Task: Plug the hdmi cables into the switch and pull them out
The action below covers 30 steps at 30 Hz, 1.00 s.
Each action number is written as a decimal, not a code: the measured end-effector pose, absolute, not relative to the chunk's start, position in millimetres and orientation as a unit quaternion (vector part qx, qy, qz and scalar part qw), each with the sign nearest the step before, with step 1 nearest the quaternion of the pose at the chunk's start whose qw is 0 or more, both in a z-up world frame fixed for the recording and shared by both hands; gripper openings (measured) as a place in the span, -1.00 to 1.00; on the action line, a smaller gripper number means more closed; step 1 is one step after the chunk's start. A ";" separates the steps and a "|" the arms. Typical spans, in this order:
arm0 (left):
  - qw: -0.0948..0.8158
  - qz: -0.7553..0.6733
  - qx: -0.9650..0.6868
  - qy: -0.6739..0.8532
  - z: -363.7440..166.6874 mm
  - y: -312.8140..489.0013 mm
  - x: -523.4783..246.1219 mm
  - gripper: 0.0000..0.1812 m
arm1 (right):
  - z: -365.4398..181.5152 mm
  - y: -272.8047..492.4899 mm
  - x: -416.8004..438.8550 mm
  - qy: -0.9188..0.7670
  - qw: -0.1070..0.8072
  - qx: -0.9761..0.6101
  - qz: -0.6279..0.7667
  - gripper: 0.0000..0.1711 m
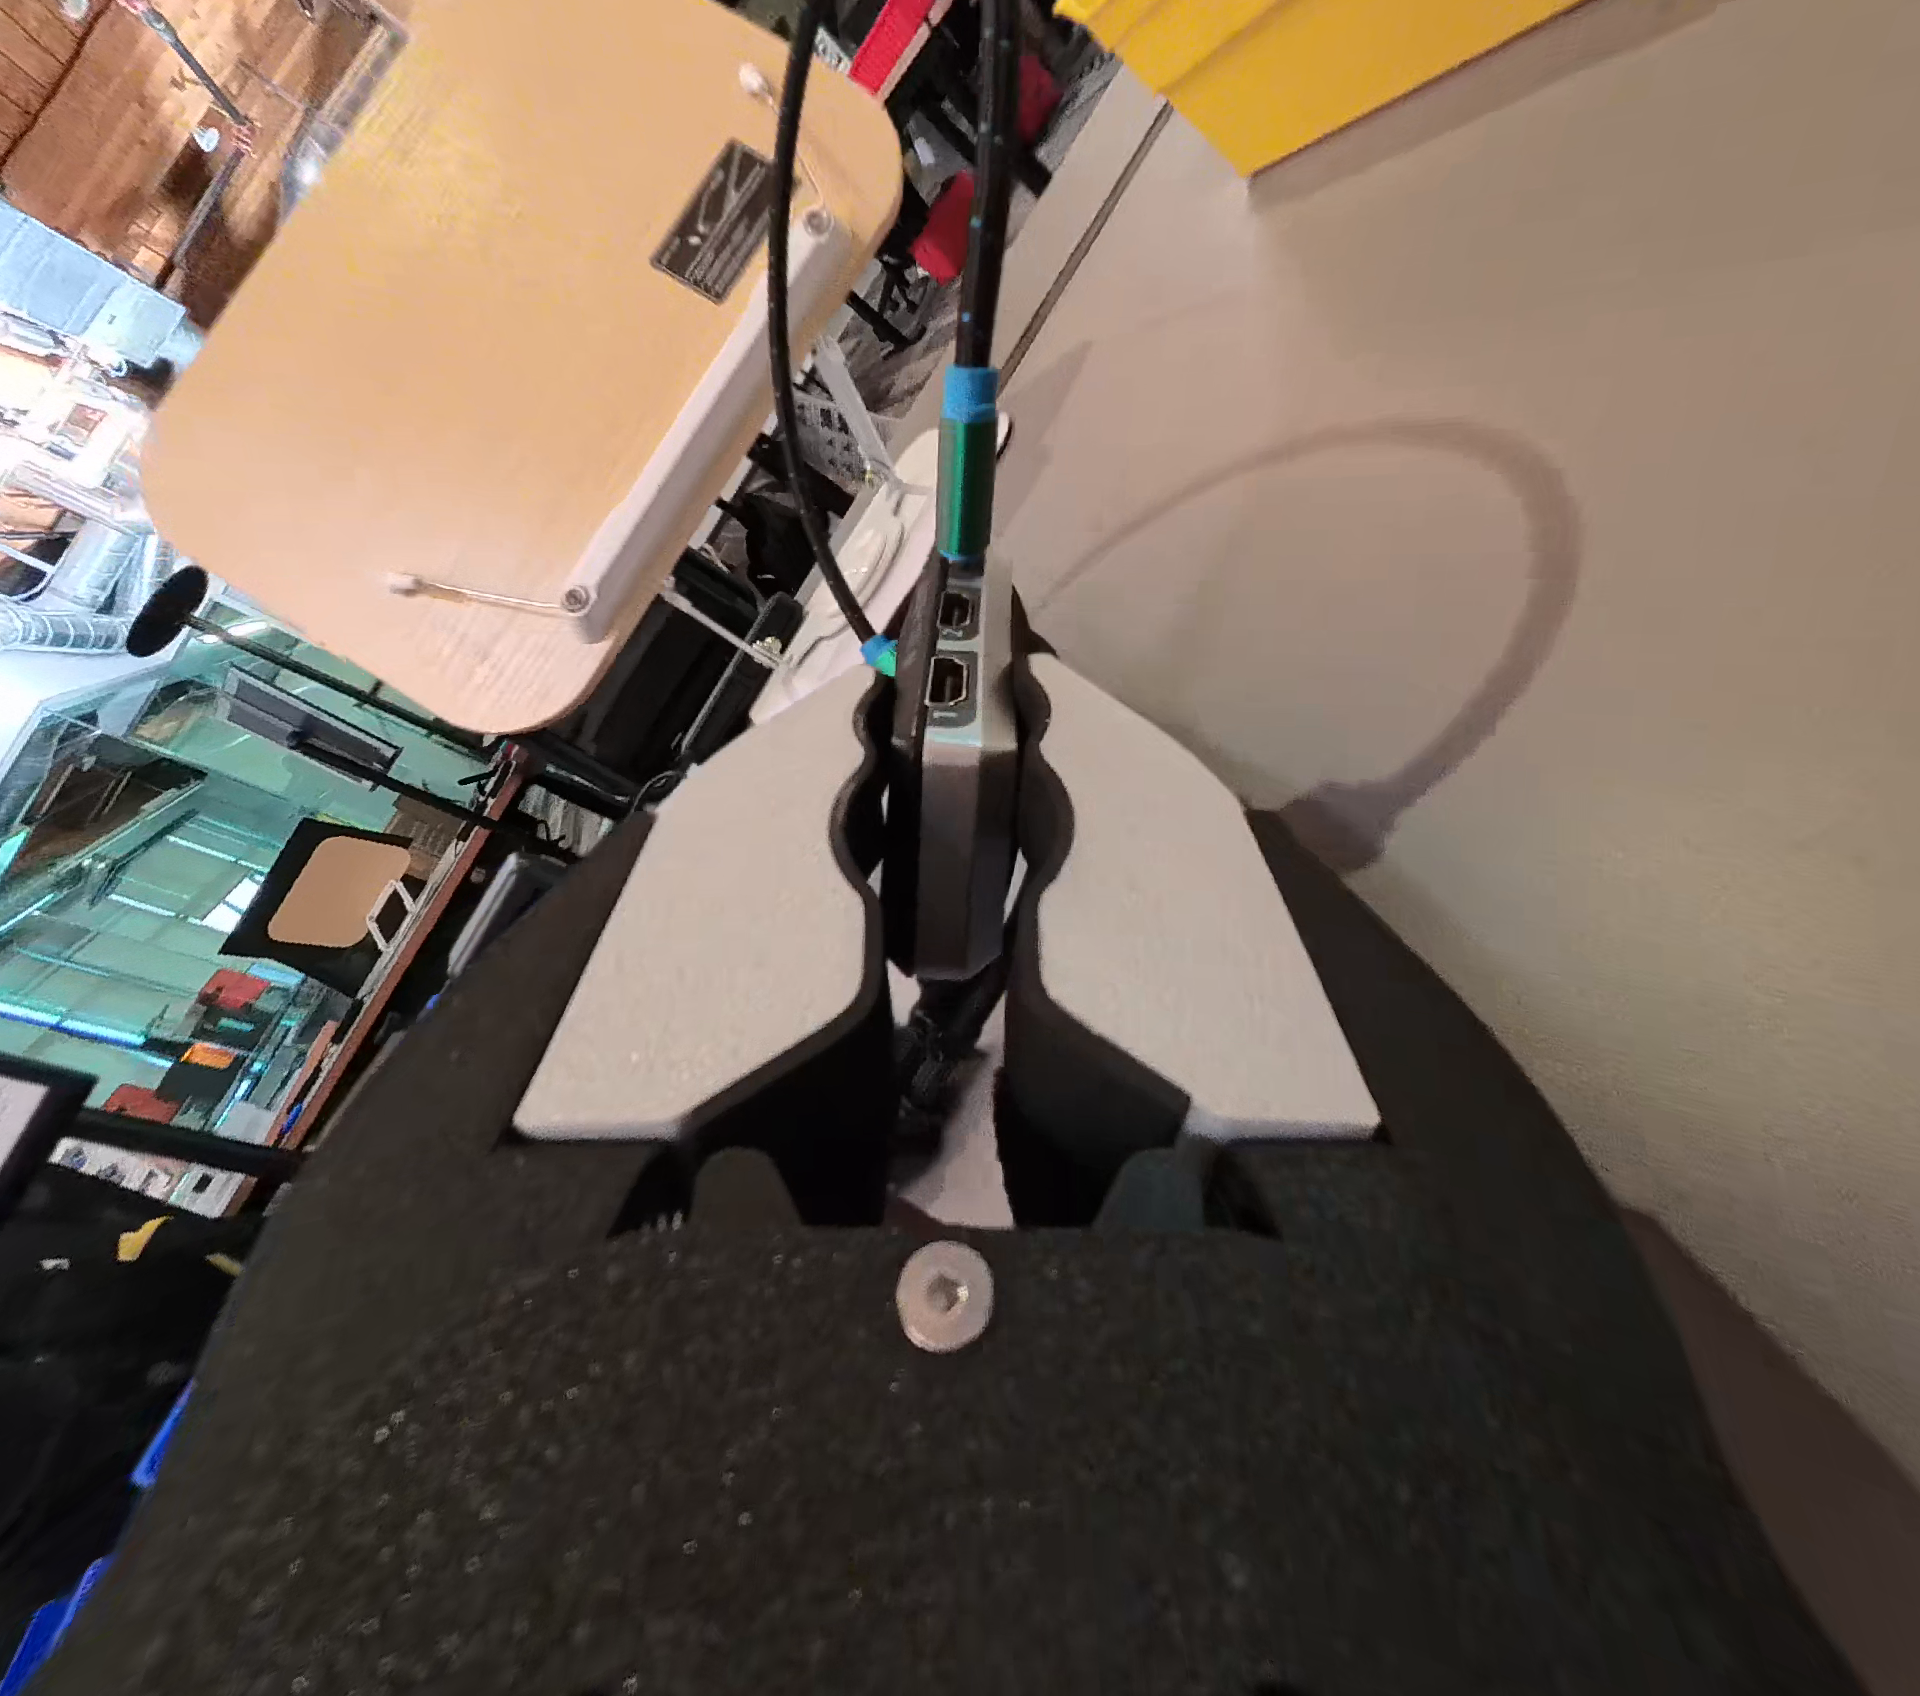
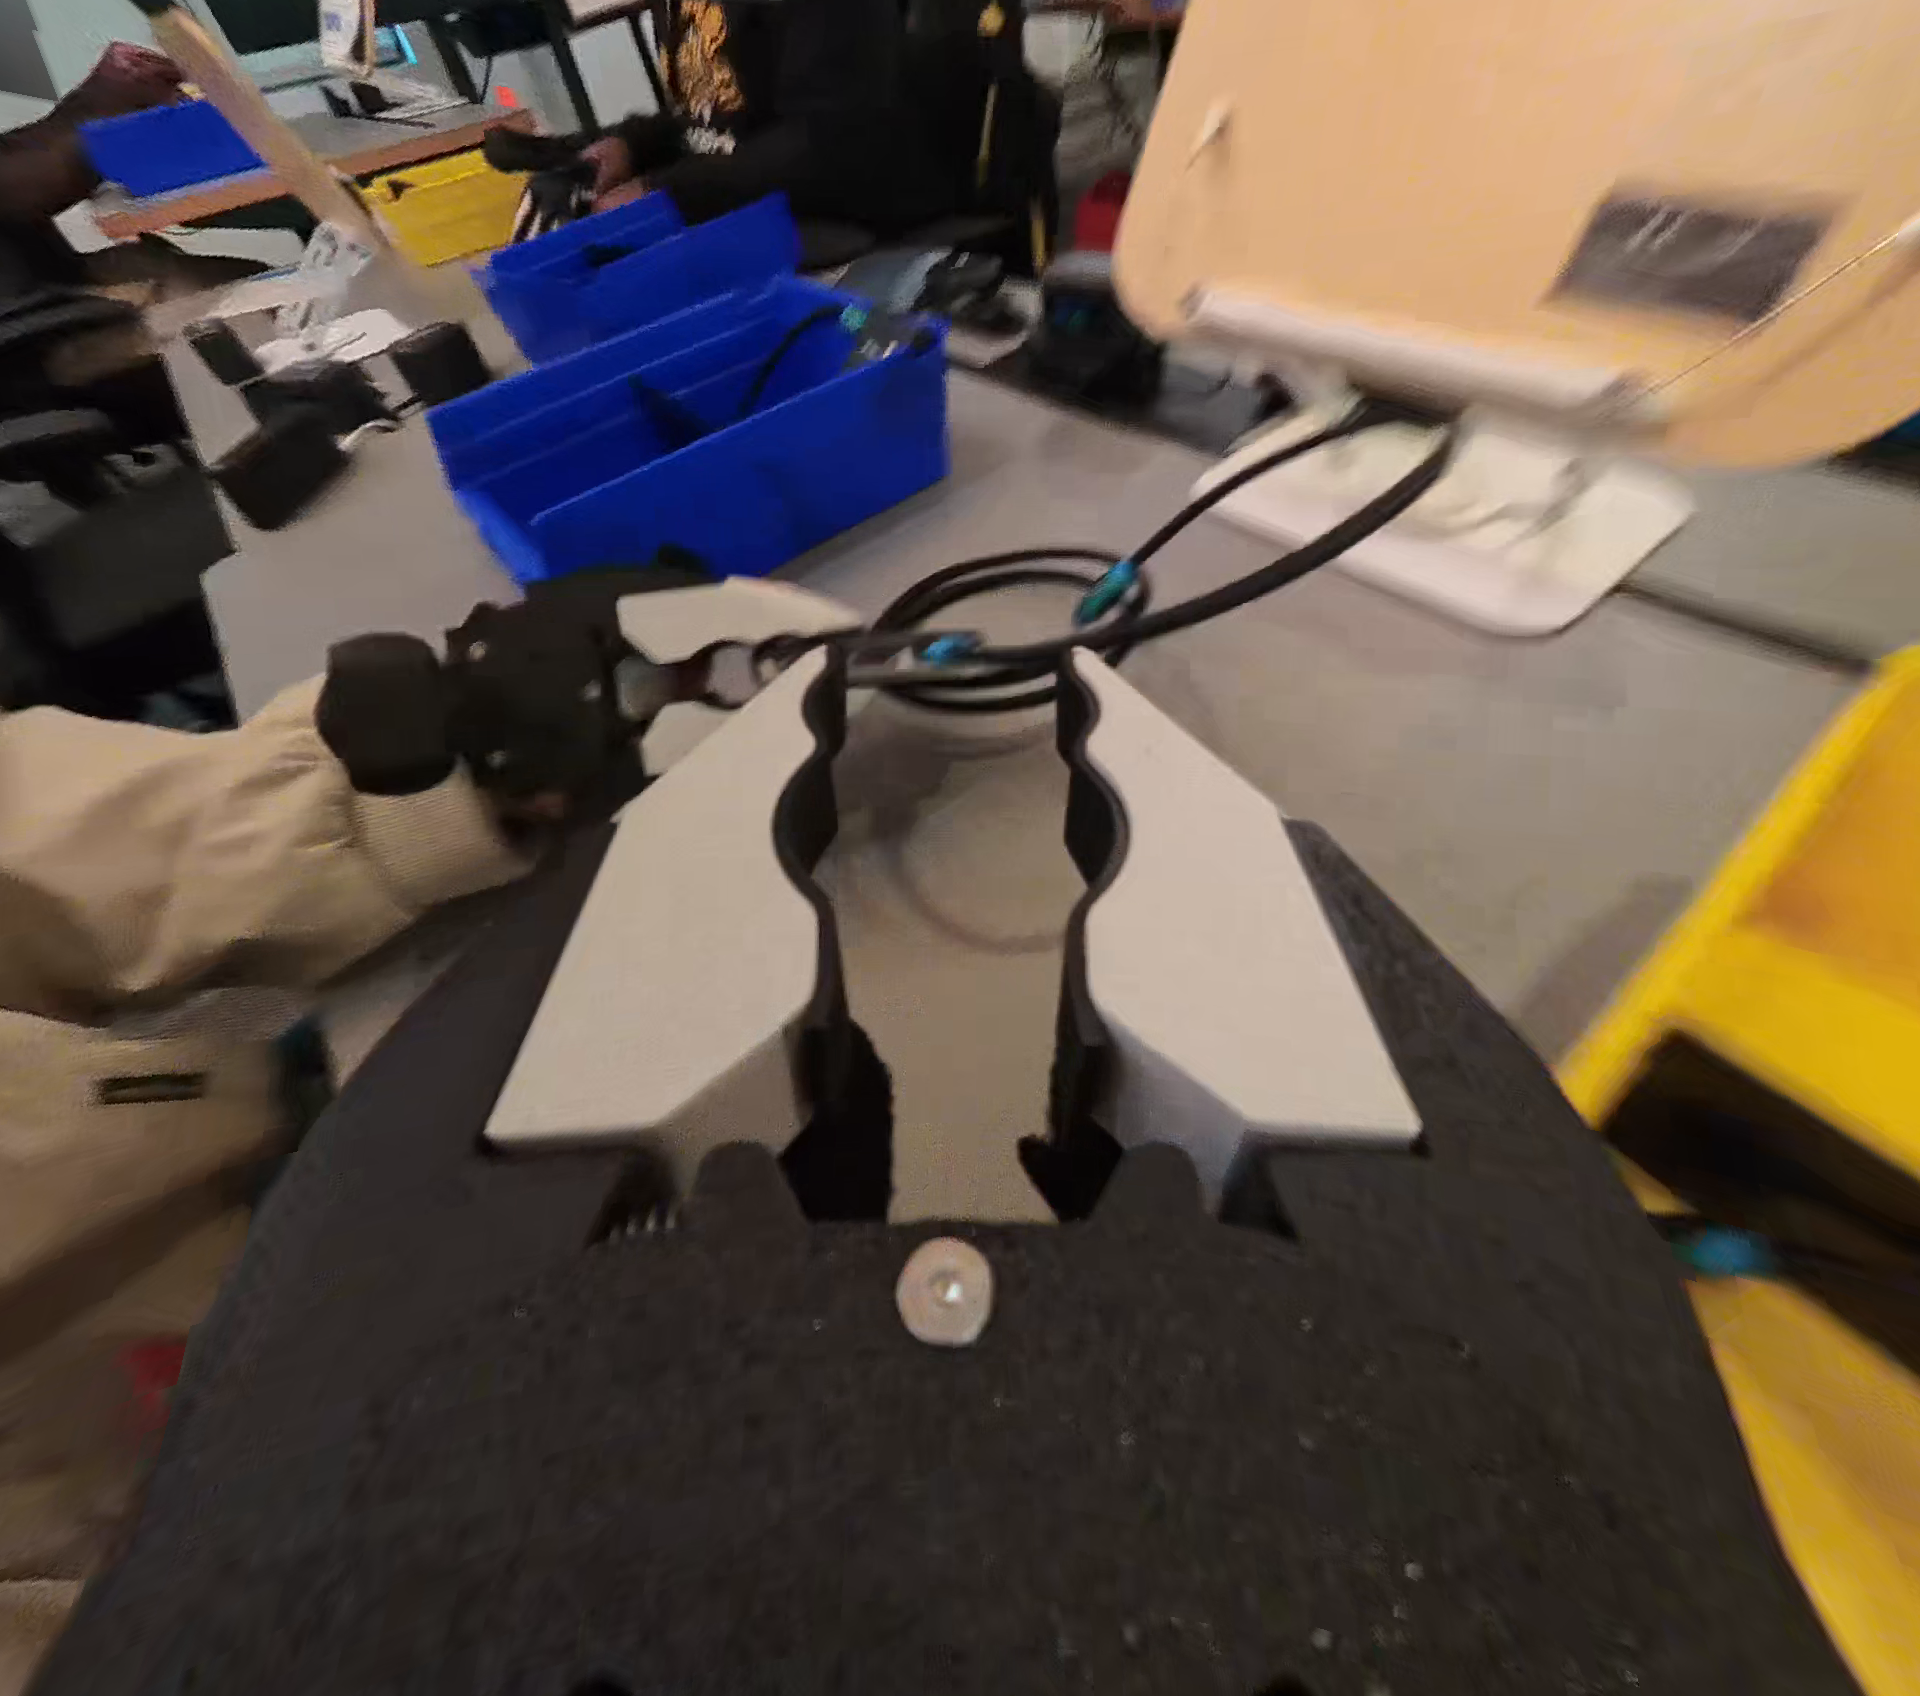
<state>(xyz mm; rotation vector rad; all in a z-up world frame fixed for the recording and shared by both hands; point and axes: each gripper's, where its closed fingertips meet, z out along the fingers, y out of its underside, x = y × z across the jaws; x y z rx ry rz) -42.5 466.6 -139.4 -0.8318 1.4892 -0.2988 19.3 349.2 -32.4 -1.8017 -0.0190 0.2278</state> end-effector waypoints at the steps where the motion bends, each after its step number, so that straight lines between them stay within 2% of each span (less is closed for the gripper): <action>1: 0.648 -0.138 -0.362 0.656 -136.6 461.4 -44.3 -0.77 | -50.8 356.0 2.6 0.004 0.602 -0.790 0.116 -0.53; 6: 0.643 -0.175 -0.347 0.660 -125.6 430.9 -51.3 -0.77 | -111.8 399.7 -21.2 0.015 0.587 -0.806 0.065 -0.49; 10: 0.642 -0.180 -0.336 0.665 -125.3 417.9 -52.3 -0.77 | -113.8 416.1 -29.6 0.002 0.595 -0.800 0.076 -0.58; 12: 0.642 -0.181 -0.333 0.667 -126.5 416.7 -52.9 -0.78 | -116.1 416.1 -24.1 0.007 0.595 -0.801 0.066 -0.74; 13: 0.643 -0.181 -0.331 0.667 -126.6 416.1 -53.2 -0.78 | -114.4 415.5 -24.3 0.008 0.600 -0.796 0.071 -0.75; 20: 0.639 -0.161 -0.326 0.678 -137.9 418.8 -50.7 -0.77 | -127.7 413.0 -24.0 0.043 0.560 -0.814 0.148 -0.77; 22: 0.645 -0.131 -0.334 0.674 -139.3 428.9 -49.6 -0.62 | -125.5 411.0 -25.3 0.052 0.562 -0.806 0.179 -0.77; 25: 0.636 -0.134 -0.337 0.681 -144.7 433.4 -48.3 -0.54 | -124.1 407.3 -34.6 0.042 0.551 -0.806 0.210 -0.77; 30: 0.626 -0.146 -0.296 0.707 -151.9 420.6 -46.5 -0.56 | -126.8 404.0 -53.2 0.012 0.531 -0.811 0.246 -0.77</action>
